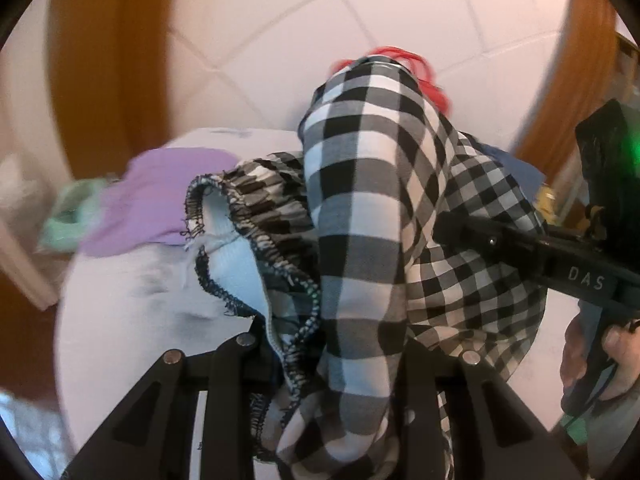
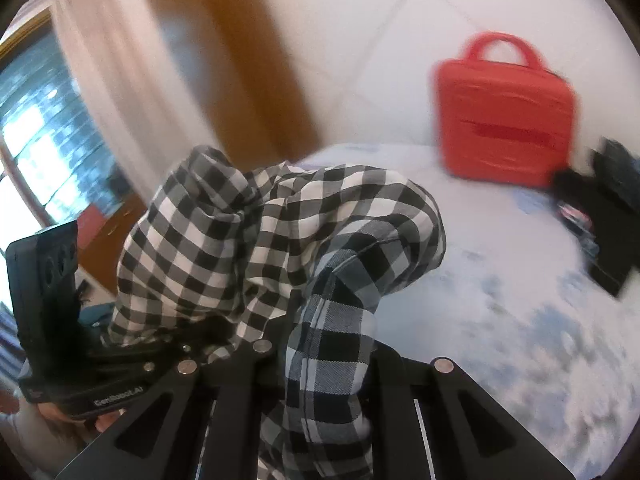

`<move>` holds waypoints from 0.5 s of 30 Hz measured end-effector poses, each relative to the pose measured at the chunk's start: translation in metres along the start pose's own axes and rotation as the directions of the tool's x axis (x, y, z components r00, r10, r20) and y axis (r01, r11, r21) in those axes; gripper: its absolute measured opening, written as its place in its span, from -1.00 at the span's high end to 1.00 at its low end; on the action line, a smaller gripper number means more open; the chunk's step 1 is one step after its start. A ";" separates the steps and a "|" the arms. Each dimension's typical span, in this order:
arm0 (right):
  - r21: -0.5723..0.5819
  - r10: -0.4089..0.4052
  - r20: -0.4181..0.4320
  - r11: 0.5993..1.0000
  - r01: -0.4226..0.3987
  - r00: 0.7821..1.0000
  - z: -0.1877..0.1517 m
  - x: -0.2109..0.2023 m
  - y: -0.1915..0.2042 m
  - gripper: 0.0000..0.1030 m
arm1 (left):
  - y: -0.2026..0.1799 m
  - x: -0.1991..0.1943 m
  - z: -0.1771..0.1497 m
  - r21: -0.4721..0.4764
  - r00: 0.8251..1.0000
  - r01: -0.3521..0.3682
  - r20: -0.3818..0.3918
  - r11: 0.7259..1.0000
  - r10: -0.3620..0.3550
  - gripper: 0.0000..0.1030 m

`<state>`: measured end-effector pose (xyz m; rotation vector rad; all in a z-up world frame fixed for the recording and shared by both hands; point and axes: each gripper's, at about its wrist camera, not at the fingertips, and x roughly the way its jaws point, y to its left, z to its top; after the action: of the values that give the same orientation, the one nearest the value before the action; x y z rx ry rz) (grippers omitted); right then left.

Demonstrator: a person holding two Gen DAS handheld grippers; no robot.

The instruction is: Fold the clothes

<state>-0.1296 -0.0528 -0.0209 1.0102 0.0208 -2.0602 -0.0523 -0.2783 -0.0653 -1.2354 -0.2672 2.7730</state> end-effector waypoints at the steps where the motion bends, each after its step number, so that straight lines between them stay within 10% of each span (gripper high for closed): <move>1: -0.010 0.022 -0.005 1.000 -0.022 1.000 0.008 0.012 0.012 0.78 | 0.015 -0.005 0.004 -0.006 1.000 -0.027 0.004 1.000 0.027 0.46; 15: 0.043 0.194 0.006 0.980 -0.194 0.981 0.167 0.176 0.084 0.78 | 0.197 0.034 0.141 -0.042 0.995 -0.104 0.001 0.994 0.104 0.46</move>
<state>-0.2408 -0.2830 0.0024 0.9966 -0.1197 -1.8901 -0.1826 -0.4833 -0.0367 -1.2900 -0.2707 2.8718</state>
